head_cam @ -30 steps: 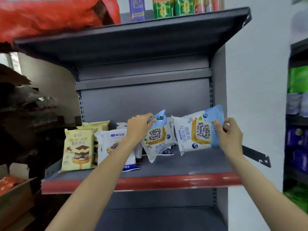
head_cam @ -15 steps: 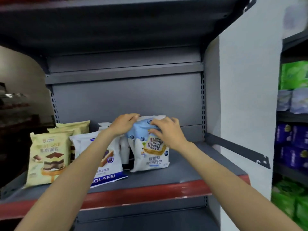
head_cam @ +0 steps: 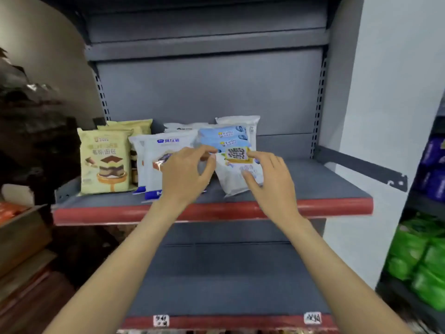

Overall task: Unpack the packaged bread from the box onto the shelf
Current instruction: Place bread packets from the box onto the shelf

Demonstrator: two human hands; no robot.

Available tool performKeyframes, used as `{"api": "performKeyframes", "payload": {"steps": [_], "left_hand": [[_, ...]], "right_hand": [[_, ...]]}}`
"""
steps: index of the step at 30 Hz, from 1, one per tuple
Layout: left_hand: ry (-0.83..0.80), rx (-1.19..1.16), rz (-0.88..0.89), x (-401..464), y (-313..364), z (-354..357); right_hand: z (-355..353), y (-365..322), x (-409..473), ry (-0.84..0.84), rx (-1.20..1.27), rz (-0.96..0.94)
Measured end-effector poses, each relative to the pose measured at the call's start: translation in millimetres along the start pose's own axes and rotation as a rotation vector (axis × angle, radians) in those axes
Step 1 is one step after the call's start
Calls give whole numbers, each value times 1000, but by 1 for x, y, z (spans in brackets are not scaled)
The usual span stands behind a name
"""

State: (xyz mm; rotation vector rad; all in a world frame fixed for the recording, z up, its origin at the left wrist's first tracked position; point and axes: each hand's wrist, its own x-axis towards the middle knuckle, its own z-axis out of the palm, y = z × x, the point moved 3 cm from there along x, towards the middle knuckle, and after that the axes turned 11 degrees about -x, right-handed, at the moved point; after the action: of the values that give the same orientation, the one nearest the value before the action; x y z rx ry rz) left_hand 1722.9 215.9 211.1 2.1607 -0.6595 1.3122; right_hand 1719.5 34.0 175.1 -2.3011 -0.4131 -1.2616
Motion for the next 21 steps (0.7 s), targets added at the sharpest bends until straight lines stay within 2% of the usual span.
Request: {"api": "performKeyframes", "payload": {"steps": [2,4,7,10,12,14,15,17,19,21], "left_hand": [[32,7,46,-30,13,-7],[16,19,70,-64,25,-11],[-130,44,61,-120,36,-11],[-493,74,-133,-181,40,-6],[-815,120,-345,-226,38,-2],[-1042,176,-480,-271,40,0],[-1102,189,-517,-292,43,0],[-1164,181,-572,-333,50,1],[-1142,94,-667,-374,56,3],[-1053,-16,-796,-418,64,6]], "right_hand": [[-19,-5,-37,25,64,1],[-34,-9,-74,43,10,-38],[-41,-10,-130,-29,-161,-178],[-33,0,-188,-277,-205,-230],[-24,10,-230,-533,-201,-180],[-15,21,-275,-829,-210,-129],[-12,27,-298,-939,-219,-114],[-9,36,-340,-1051,-204,-59],[-6,44,-381,-1109,-165,26],[-2,51,-426,-1191,-149,147]]}}
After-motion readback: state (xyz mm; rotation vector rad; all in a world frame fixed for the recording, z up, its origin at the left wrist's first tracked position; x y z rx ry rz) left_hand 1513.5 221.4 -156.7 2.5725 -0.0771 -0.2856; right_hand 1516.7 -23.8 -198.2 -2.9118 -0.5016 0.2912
